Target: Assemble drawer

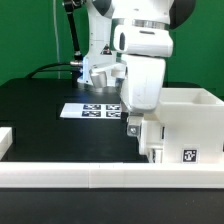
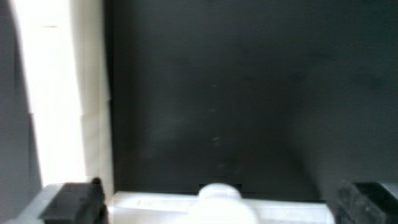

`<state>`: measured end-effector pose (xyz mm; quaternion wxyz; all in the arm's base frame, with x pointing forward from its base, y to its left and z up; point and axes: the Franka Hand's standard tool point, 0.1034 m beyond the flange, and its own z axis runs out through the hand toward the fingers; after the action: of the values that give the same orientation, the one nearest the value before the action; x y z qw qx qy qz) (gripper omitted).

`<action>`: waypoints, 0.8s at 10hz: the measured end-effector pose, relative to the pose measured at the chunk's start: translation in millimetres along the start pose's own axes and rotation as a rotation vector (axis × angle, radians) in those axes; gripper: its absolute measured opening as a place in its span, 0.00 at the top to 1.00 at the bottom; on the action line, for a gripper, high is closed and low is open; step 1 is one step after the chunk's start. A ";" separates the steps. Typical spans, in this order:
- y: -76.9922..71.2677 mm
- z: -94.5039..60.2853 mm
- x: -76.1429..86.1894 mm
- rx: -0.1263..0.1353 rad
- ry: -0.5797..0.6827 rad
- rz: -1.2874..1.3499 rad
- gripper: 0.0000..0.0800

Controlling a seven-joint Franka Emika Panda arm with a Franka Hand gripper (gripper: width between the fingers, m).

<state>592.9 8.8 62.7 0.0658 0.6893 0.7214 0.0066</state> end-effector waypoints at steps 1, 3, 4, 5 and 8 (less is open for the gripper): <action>6.1 0.5 5.9 0.015 0.000 -0.013 0.19; 3.8 1.0 22.8 0.019 0.005 0.019 0.19; 4.1 -1.2 28.1 0.019 0.004 0.034 0.19; 3.7 -1.2 27.9 0.020 0.004 0.038 0.19; 3.2 0.5 18.7 0.023 -0.004 0.047 0.19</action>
Offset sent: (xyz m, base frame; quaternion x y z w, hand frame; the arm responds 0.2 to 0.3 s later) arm -0.0098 0.0455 0.0044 0.0032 -0.0087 0.0055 0.9999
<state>595.4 27.6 60.9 0.0593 0.7069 0.7048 -0.0013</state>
